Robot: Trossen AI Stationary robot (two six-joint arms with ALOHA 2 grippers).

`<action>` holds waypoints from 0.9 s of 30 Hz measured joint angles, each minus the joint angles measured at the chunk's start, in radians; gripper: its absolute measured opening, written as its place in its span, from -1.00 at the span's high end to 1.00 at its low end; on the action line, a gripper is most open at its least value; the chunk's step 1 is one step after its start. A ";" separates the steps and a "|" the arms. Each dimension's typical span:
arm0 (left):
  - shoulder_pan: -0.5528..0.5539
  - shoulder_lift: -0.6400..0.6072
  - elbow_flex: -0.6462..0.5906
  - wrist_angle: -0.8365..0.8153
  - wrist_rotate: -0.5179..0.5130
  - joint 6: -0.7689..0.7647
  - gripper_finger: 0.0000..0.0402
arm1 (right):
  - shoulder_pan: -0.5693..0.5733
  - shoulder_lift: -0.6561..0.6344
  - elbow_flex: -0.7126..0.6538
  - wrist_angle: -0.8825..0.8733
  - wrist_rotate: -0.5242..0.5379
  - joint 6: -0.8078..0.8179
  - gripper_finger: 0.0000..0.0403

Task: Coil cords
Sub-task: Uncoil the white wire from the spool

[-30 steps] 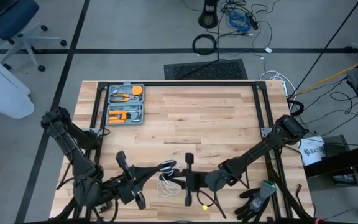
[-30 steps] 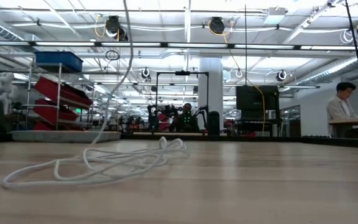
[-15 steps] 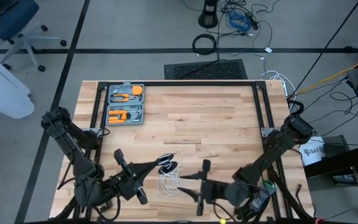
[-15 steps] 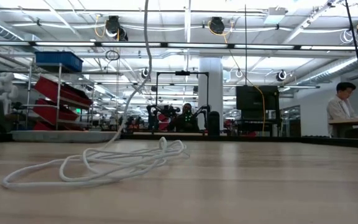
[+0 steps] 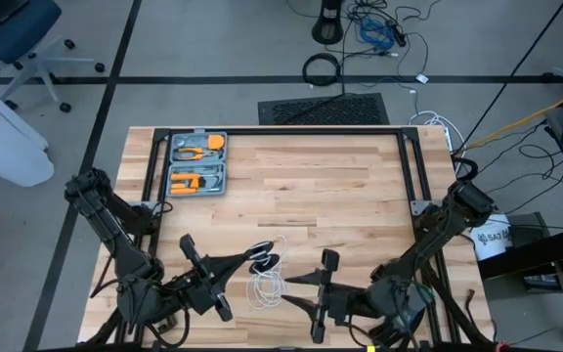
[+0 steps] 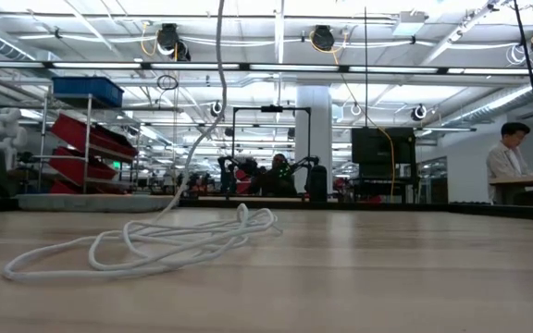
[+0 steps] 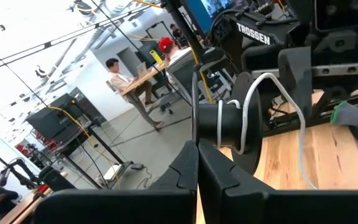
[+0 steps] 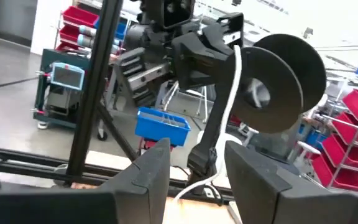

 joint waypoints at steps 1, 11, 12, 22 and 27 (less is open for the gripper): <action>0.000 0.000 0.000 0.000 0.007 0.000 0.99 | -0.007 0.000 0.000 0.002 -0.014 0.000 0.32; 0.004 0.000 0.000 -0.001 0.047 -0.002 0.99 | -0.055 0.000 0.000 0.023 -0.070 0.006 0.39; 0.005 0.000 0.000 -0.001 0.047 -0.002 0.99 | -0.056 0.000 0.000 0.024 -0.070 0.005 0.43; 0.007 0.000 0.000 -0.002 0.047 -0.003 0.99 | -0.049 0.001 0.000 0.031 -0.082 0.031 0.97; 0.023 0.000 0.000 -0.008 0.047 -0.009 0.99 | -0.061 0.004 0.000 0.040 -0.202 0.079 0.99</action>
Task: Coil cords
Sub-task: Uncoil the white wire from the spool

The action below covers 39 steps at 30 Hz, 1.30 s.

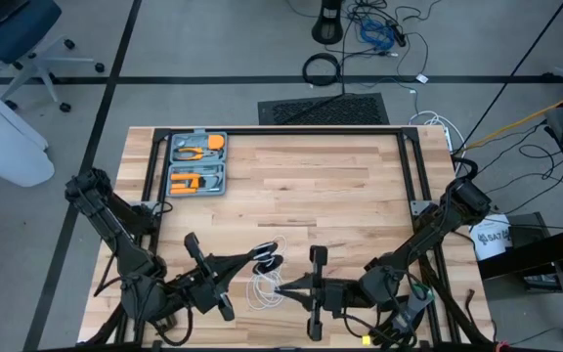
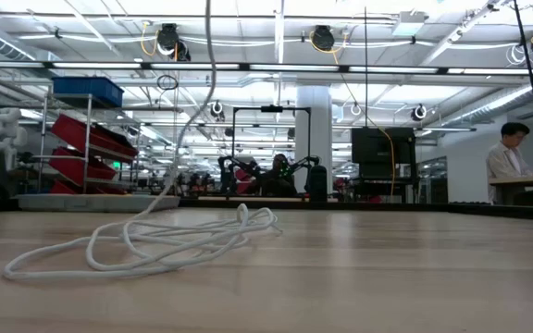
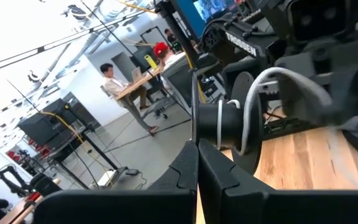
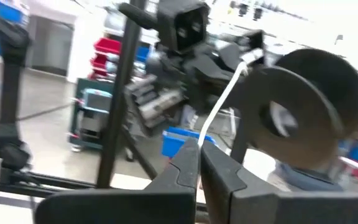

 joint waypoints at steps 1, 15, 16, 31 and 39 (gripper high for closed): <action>0.003 0.000 0.000 -0.001 0.000 -0.001 0.99 | -0.003 0.004 0.000 0.009 -0.018 0.005 0.99; 0.024 0.000 -0.004 0.028 0.035 -0.052 0.99 | -0.071 0.073 0.000 0.045 -0.125 0.076 1.00; 0.024 0.000 -0.004 0.039 0.045 -0.052 0.99 | -0.078 0.072 0.000 0.024 -0.125 0.094 1.00; -0.072 0.000 -0.005 0.062 0.129 0.144 0.99 | -0.082 0.071 0.000 -0.210 0.107 0.158 1.00; -0.162 0.000 -0.006 -0.107 0.075 0.302 0.99 | -0.083 0.064 0.000 -0.383 0.148 0.250 1.00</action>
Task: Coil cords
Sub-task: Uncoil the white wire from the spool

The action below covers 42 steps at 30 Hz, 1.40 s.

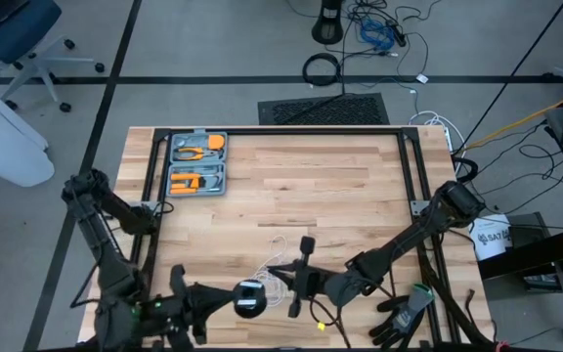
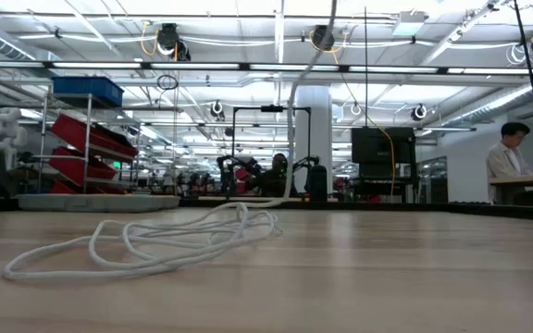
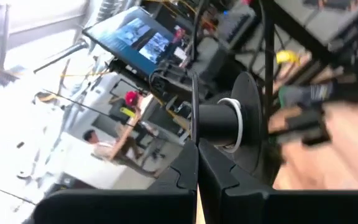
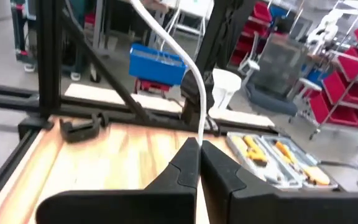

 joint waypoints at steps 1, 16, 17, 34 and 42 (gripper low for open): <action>-0.009 0.000 0.000 -0.027 -0.022 0.013 0.99 | 0.000 -0.004 0.000 -0.026 -0.001 0.012 1.00; -0.048 0.000 -0.010 -0.203 -0.199 0.012 0.99 | 0.056 -0.077 0.000 -0.154 -0.005 0.101 1.00; -0.048 0.000 -0.010 -0.202 -0.199 0.012 0.99 | 0.067 -0.085 0.000 -0.153 -0.004 0.099 1.00; -0.037 0.000 -0.010 -0.277 -0.224 -0.041 0.99 | 0.242 -0.121 0.000 0.125 -0.008 -0.159 1.00; 0.016 0.000 -0.010 -0.277 -0.225 -0.048 0.99 | 0.245 -0.121 0.000 0.162 -0.065 -0.171 1.00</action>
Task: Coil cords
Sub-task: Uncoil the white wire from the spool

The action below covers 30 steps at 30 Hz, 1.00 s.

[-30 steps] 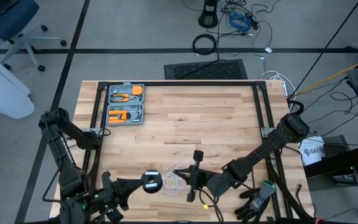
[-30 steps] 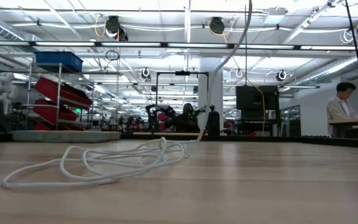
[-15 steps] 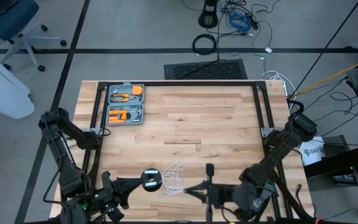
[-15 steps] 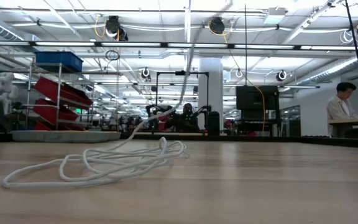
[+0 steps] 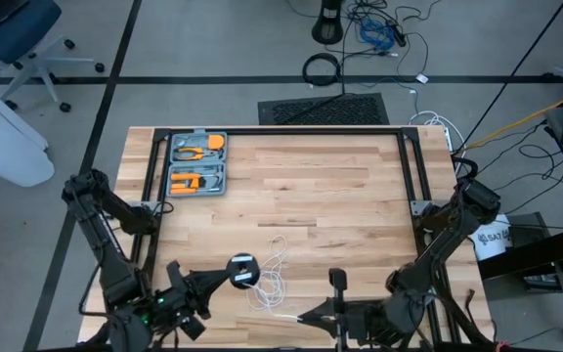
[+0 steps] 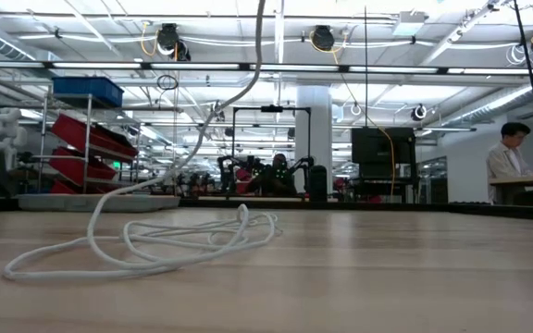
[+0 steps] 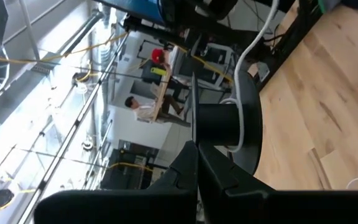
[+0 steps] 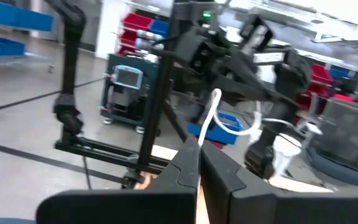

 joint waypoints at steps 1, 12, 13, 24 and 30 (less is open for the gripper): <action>0.007 0.000 0.000 0.000 0.000 -0.008 0.99 | -0.005 0.002 0.000 0.002 -0.022 0.000 1.00; 0.087 0.000 0.000 0.001 -0.040 -0.071 0.99 | -0.066 0.039 0.000 0.058 -0.164 0.002 1.00; 0.094 0.000 0.000 0.003 -0.048 -0.072 0.99 | -0.070 0.043 0.000 0.064 -0.181 0.002 1.00; 0.168 0.000 0.000 0.043 -0.055 -0.153 0.99 | -0.139 0.077 0.000 0.094 -0.344 0.046 1.00; 0.188 0.001 0.000 0.095 -0.054 -0.223 0.99 | -0.155 0.091 0.000 0.090 -0.346 0.057 1.00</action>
